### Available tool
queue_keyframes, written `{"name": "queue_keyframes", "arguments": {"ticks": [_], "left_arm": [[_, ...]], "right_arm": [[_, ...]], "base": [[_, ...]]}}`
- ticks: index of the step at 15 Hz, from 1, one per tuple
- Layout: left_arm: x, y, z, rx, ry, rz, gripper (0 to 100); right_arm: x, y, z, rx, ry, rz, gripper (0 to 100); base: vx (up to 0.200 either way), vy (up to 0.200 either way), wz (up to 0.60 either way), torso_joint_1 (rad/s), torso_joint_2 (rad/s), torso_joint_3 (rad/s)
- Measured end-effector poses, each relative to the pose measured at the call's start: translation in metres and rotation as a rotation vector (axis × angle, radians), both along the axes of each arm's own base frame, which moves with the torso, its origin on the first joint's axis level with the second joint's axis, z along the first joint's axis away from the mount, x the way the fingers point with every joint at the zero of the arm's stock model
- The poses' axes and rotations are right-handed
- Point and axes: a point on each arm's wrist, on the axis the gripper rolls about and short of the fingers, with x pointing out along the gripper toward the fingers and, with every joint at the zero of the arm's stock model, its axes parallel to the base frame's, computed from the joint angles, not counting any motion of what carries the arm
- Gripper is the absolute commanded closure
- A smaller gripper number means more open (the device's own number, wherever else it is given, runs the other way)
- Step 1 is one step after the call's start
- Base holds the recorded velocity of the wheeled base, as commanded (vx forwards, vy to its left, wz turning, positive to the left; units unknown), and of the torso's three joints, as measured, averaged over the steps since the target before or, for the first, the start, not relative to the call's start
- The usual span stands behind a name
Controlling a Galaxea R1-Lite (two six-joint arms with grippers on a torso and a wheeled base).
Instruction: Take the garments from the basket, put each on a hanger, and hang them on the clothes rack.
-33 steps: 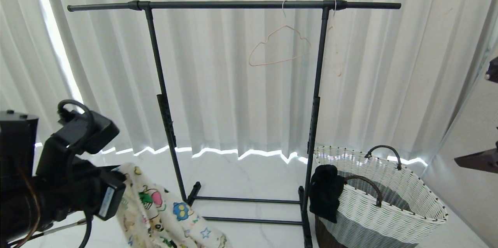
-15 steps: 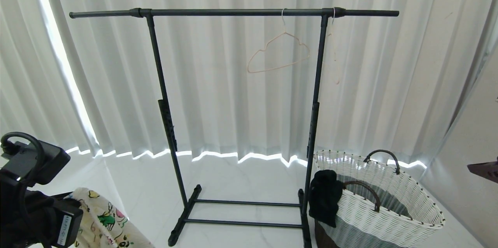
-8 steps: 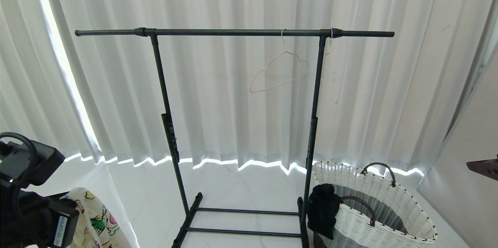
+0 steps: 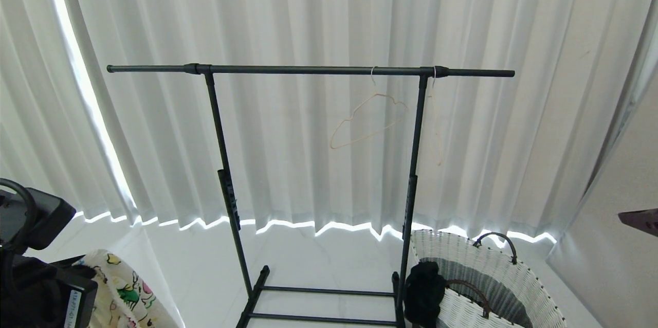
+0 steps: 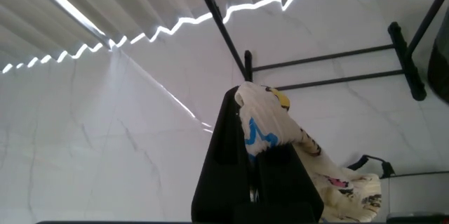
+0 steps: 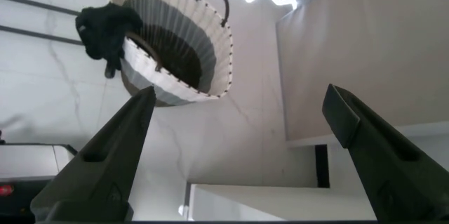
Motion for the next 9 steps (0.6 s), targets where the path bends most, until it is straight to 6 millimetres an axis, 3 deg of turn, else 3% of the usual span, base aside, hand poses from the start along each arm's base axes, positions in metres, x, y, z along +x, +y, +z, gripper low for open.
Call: {"name": "queue_keyframes", "arguments": {"ticks": [5,9], "left_arm": [[-0.006,0.0,-0.003,0.002,-0.003,-0.004,100],[-0.007,0.001,-0.003,0.001,-0.009,-0.003,100]], "right_arm": [[-0.001,0.0,-0.005,0.003,-0.013,0.0,0],[0.0,0.0,-0.017,0.023,-0.055,0.021,0]], "base": [[0.0,0.0,0.0,0.237,-0.52,-0.286],[0.0,0.2,0.0,0.201,-0.42,-0.231]]}}
